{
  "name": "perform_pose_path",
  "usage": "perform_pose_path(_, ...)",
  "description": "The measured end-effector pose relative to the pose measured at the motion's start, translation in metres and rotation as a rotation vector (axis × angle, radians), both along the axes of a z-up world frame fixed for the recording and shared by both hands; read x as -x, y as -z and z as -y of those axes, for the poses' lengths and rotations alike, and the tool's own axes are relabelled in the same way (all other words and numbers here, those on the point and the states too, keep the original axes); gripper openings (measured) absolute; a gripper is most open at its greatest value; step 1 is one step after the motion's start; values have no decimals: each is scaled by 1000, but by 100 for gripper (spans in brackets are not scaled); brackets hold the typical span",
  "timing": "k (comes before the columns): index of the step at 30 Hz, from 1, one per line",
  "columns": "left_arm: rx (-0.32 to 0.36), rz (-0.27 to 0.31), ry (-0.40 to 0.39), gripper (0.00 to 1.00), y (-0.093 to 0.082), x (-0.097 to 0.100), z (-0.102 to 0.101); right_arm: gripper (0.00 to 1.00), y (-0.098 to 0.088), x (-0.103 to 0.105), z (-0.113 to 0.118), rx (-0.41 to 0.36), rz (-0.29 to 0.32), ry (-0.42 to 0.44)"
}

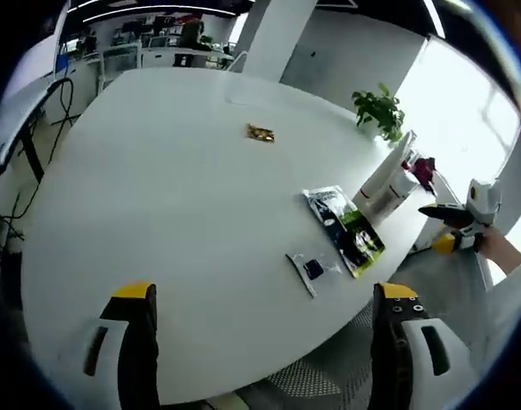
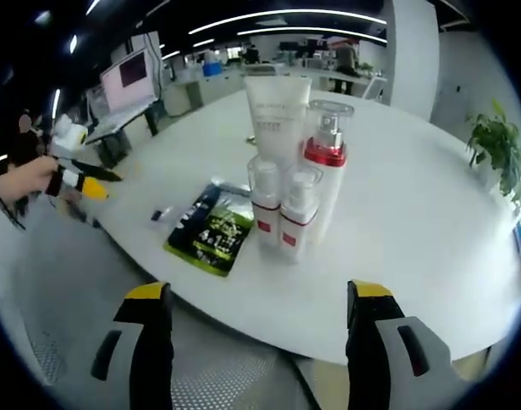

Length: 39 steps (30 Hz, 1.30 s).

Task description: Arrange the skincare products in the storage area until every visible bottle or jar stands upright without overlapping.

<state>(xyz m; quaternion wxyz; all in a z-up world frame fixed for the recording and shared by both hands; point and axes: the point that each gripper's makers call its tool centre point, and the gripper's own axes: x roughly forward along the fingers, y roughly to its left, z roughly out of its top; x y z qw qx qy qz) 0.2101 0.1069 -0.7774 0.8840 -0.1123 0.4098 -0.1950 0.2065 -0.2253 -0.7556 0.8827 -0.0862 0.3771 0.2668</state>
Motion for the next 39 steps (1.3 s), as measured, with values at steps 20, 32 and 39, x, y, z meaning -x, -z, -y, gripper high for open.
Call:
perform_pose_path(20,21,24,45,99,-10,-18,16,83,-2,-2,3,-8,4,27)
perform_pose_path(32,-20,3,70,99,-5,-53,23,82,2,1,-1,-35,-35,17)
perform_pose_path(39,-72,-40,95,99,-1,-75,40,81,3,3,-1,-52,-51,25)
